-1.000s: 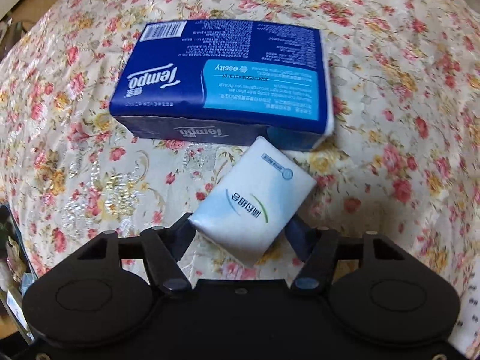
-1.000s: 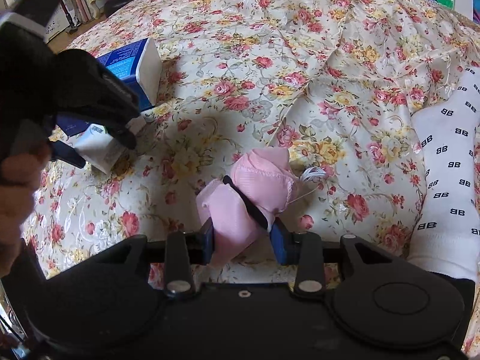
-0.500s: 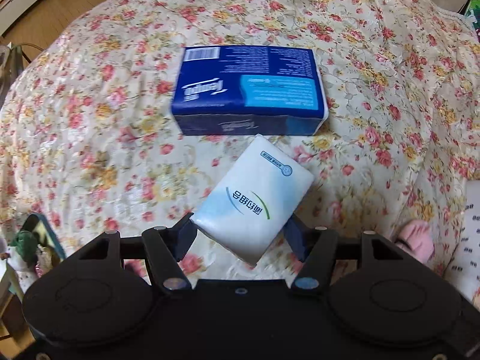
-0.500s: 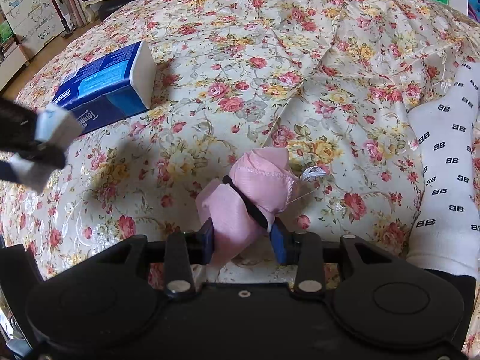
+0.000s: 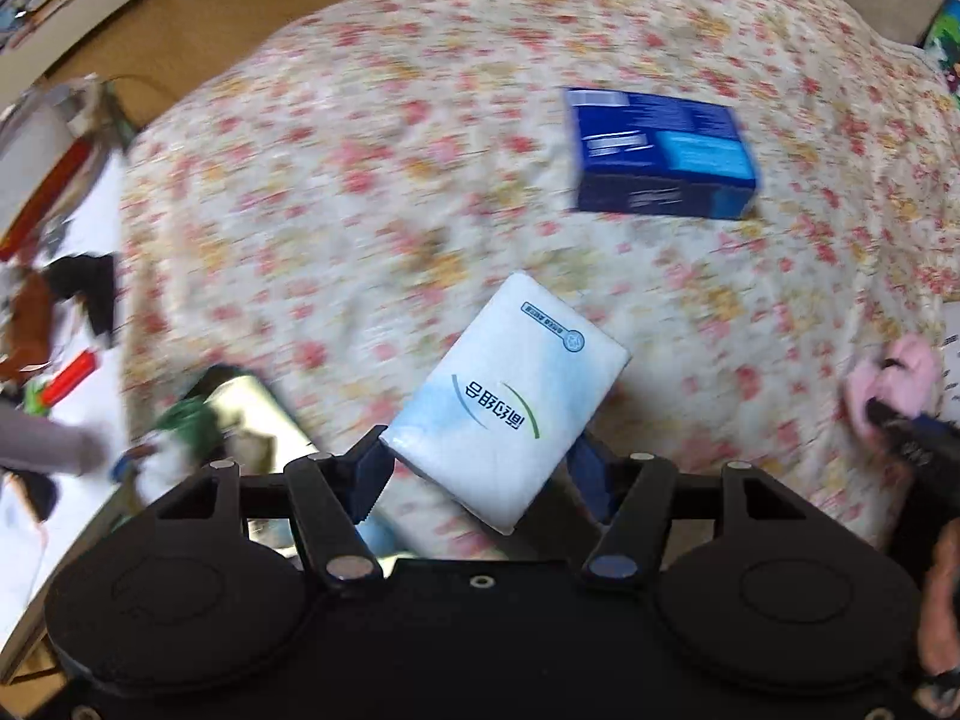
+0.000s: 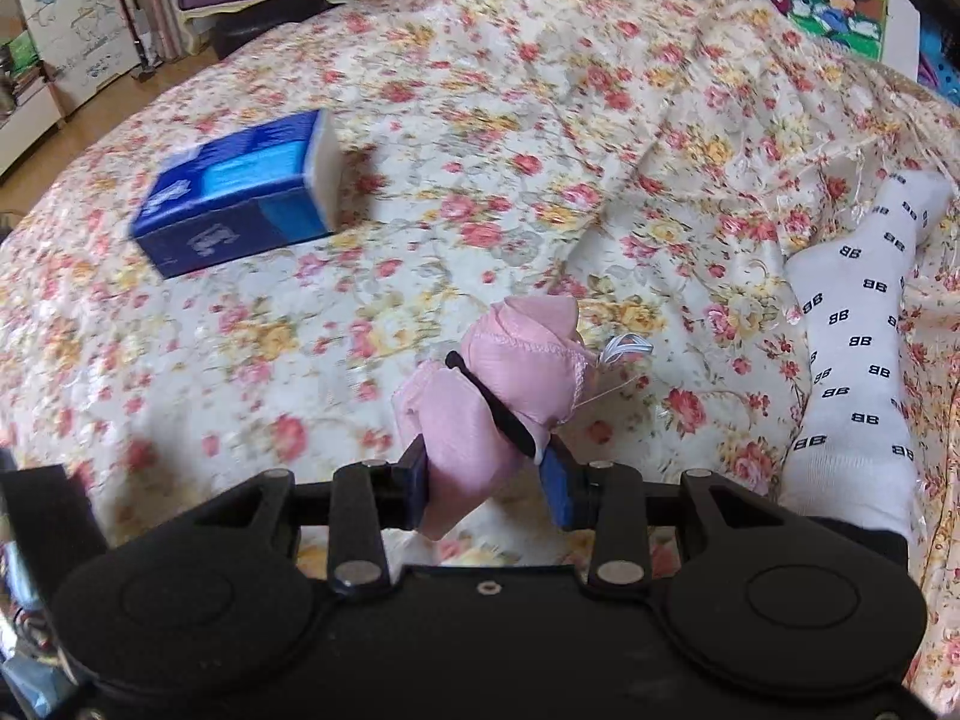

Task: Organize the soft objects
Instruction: 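Carry the tissue pack and the pink mask over to the gold tray, then open the left tool to drop the tissue pack while the right tool releases the pink mask into the tray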

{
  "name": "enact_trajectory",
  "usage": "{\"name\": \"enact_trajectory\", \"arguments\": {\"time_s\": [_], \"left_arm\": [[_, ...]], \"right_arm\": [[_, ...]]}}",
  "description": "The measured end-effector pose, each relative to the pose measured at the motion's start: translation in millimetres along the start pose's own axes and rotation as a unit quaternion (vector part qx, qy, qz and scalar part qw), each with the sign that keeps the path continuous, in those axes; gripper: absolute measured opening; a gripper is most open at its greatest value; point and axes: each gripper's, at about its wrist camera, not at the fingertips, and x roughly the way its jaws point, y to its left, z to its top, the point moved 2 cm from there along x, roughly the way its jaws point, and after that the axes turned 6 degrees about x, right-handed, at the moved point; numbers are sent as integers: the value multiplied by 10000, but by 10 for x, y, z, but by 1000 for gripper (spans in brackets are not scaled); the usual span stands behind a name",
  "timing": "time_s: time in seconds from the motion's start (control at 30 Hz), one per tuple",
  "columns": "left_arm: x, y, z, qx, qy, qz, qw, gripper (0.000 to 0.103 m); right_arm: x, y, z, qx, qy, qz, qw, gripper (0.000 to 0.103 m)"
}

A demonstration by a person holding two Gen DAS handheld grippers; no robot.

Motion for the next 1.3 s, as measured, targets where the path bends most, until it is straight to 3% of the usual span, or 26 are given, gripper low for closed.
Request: {"name": "enact_trajectory", "arguments": {"time_s": [0.2, 0.47, 0.7, 1.03, 1.3], "left_arm": [[-12, 567, -451, -195, 94, 479, 9986, 60], [228, 1072, -949, -579, 243, 637, 9960, 60], [451, 1318, -1294, -909, 476, 563, 9931, 60], [708, 1538, -1401, -1094, 546, 636, 9905, 60], [912, 1634, -1291, -1159, 510, 703, 9895, 64]], "right_arm": [[-421, 339, -194, -351, -164, 347, 9986, 36], [-917, 986, -646, -1069, -180, 896, 9901, 36], [-1154, 1605, -1090, -1685, 59, 1432, 9752, 36], [-1218, 2330, -1578, -2319, 462, 1747, 9558, 36], [-1065, 2672, -1716, -2538, 675, 1685, 9501, 36]]}}
